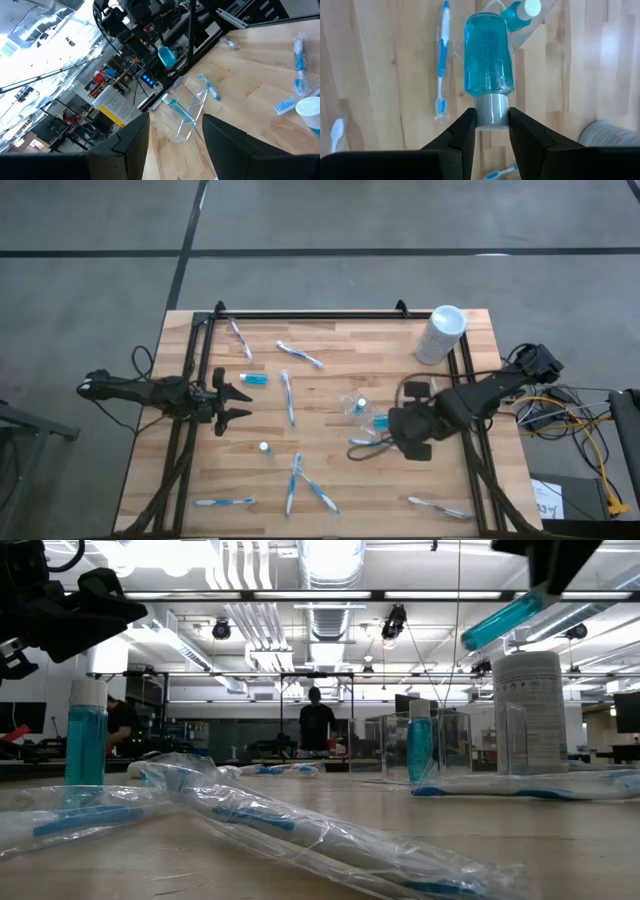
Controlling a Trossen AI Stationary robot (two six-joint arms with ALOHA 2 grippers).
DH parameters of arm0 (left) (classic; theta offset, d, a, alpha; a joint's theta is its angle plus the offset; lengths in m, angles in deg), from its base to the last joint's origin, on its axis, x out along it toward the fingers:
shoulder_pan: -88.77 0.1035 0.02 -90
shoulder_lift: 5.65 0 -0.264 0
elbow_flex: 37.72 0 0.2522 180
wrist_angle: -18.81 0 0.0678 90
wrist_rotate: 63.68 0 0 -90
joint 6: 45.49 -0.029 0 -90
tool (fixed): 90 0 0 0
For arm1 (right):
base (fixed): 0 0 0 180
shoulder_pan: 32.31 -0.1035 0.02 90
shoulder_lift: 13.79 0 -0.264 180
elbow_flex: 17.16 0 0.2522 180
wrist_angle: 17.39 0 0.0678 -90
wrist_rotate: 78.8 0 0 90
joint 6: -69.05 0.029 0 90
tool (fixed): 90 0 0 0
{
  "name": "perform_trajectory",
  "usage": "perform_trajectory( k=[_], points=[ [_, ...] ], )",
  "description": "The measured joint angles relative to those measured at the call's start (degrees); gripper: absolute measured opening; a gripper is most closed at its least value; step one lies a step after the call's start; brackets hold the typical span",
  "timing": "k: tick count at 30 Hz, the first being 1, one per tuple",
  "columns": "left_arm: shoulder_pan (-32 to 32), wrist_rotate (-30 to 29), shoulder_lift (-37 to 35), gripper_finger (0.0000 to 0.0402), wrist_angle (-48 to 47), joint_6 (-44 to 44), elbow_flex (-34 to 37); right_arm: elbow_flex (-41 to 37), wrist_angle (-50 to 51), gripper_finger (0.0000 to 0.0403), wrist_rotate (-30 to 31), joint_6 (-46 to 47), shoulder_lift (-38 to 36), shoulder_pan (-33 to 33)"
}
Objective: Pick & Place toothbrushing station
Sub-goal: Put the blue mouthwash into the middle section of the transparent organizer
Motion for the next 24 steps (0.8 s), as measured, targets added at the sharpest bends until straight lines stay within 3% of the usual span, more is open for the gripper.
perform_trajectory(
  k=[11, 24],
  points=[
    [0.04, 0.00, -0.01, 0.0188, 0.00, 0.00, 0.01, 7.10, 5.59, 0.0098, -1.70, -7.92, 8.34, 8.21],
    [0.02, 0.02, -0.02, 0.0188, 0.00, 0.00, 0.02, 11.79, 9.22, 0.0098, -2.37, -13.05, 15.77, 12.96]
  ],
)
